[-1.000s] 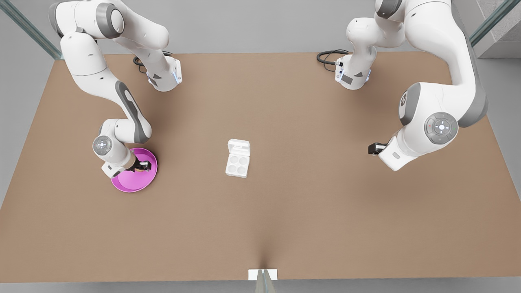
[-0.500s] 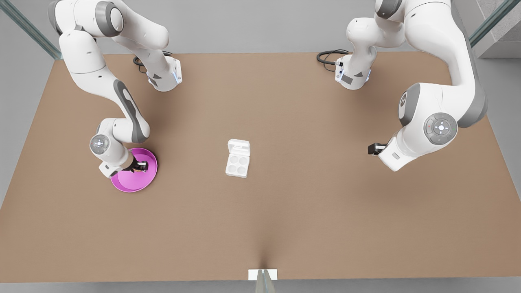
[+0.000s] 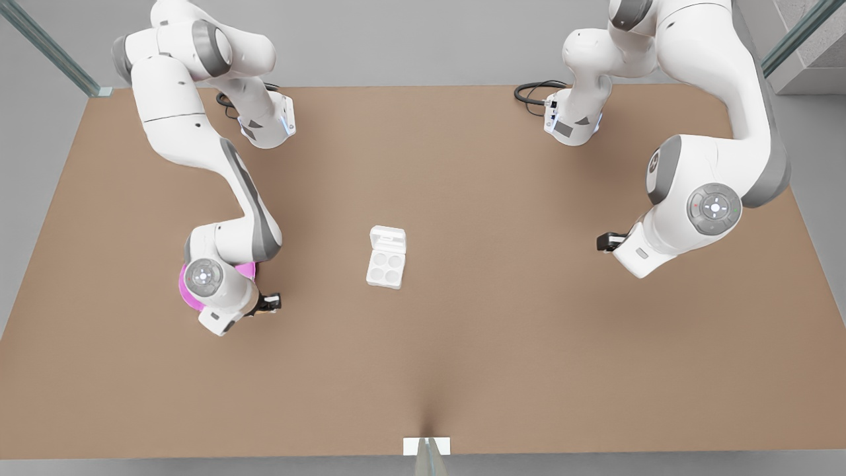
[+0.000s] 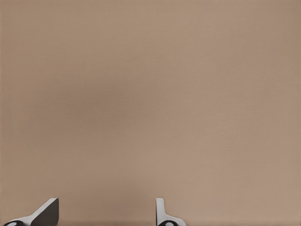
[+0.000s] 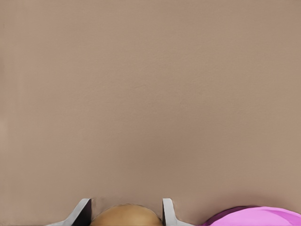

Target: Pack egg into the box and close the box lid

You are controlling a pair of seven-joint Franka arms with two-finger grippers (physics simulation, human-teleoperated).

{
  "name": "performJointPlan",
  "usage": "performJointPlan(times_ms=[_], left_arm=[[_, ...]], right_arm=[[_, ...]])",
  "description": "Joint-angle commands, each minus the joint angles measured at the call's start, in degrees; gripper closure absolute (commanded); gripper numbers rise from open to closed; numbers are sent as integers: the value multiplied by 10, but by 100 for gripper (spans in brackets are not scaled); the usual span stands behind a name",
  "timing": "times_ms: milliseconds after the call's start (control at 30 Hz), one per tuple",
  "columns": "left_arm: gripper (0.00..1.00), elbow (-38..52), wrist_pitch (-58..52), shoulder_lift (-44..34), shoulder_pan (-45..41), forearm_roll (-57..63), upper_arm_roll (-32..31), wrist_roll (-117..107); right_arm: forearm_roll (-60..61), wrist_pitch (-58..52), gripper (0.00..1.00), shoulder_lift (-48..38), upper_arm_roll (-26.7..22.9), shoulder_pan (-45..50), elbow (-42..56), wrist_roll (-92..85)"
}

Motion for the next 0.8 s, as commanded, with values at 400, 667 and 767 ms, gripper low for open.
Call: performJointPlan(times_ms=[400,667,767], left_arm=[[0,77,-71,0,-14,3,-121,-201],[0,82,-85,-1,-6,0,-120,-200],[0,83,-85,-3,4,3,-120,-200]], right_arm=[[125,-181,40,70,-54,249,139,432],[132,-177,40,96,-63,276,137,444],[136,-174,39,107,-64,290,140,451]])
